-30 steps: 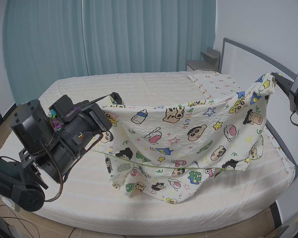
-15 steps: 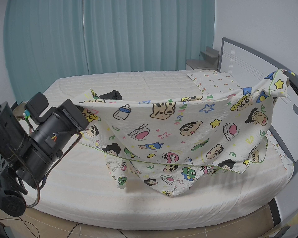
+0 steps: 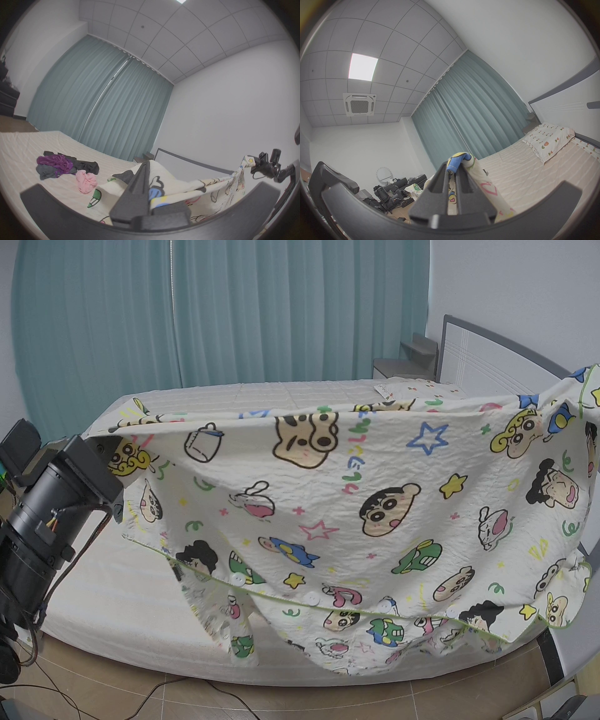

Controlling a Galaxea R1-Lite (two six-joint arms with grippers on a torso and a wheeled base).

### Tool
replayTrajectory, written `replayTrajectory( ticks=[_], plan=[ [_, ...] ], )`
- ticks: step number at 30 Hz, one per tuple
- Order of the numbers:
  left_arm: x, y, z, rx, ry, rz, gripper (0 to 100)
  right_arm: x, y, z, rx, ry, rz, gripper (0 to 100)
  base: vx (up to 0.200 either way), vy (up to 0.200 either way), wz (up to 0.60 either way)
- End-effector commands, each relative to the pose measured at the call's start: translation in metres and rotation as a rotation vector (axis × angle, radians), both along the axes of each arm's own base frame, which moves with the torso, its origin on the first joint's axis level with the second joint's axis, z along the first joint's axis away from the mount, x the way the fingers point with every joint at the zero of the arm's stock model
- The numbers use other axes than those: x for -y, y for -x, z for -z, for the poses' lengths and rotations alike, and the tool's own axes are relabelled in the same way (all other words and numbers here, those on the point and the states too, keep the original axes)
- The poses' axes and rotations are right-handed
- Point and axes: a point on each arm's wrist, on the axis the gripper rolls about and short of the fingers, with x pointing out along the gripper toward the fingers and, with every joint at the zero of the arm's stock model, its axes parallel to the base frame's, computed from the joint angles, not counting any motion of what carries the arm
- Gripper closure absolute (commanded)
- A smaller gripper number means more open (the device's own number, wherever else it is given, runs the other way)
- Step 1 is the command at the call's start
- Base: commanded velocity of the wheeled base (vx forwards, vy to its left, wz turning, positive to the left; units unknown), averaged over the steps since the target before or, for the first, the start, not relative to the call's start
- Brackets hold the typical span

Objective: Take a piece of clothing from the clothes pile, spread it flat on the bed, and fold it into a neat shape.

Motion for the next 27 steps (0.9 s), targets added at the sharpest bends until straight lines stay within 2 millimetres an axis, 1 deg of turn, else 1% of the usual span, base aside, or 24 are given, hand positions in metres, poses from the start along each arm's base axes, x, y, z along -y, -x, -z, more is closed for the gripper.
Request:
replayTrajectory(
  ticks=[1,3,4,7,11,13,16,20,23,27],
  plan=[
    [-0.011,0.016,-0.002,0.002,-0.024,-0.011,100,0.001,0.000,0.001,0.001,0.006,0.002,100,0.000,0.000,0.00],
    [-0.016,0.022,-0.002,-0.017,-0.038,-0.011,100,0.000,0.001,0.002,0.000,0.007,-0.001,100,0.000,0.000,0.00],
    [-0.016,0.022,-0.002,-0.017,-0.038,-0.011,100,0.000,0.001,0.002,0.000,0.007,-0.001,100,0.000,0.000,0.00],
    [-0.021,0.029,-0.001,-0.052,-0.061,-0.010,100,-0.001,-0.004,0.005,-0.023,0.012,0.001,100,0.000,0.000,0.00],
    [-0.020,0.027,0.007,-0.095,-0.090,-0.011,100,-0.002,-0.014,0.016,-0.069,0.025,0.011,100,0.000,0.000,0.00],
    [-0.019,0.026,0.012,-0.111,-0.102,-0.011,100,-0.002,-0.018,0.018,-0.084,0.029,0.016,100,0.000,0.000,0.00],
    [-0.014,0.019,0.023,-0.162,-0.136,-0.011,100,-0.003,-0.027,0.022,-0.114,0.037,0.026,100,0.000,0.000,0.00],
    [-0.010,-0.001,0.039,-0.240,-0.175,-0.056,100,-0.003,-0.039,0.031,-0.160,0.056,0.049,100,0.000,0.000,0.00],
    [-0.006,-0.012,0.046,-0.282,-0.176,-0.063,100,-0.002,-0.048,0.037,-0.185,0.073,0.066,100,0.000,0.000,0.00],
    [0.004,-0.030,0.053,-0.342,-0.141,-0.045,100,-0.003,-0.065,0.046,-0.239,0.099,0.083,100,0.000,0.000,0.00]
  ],
)
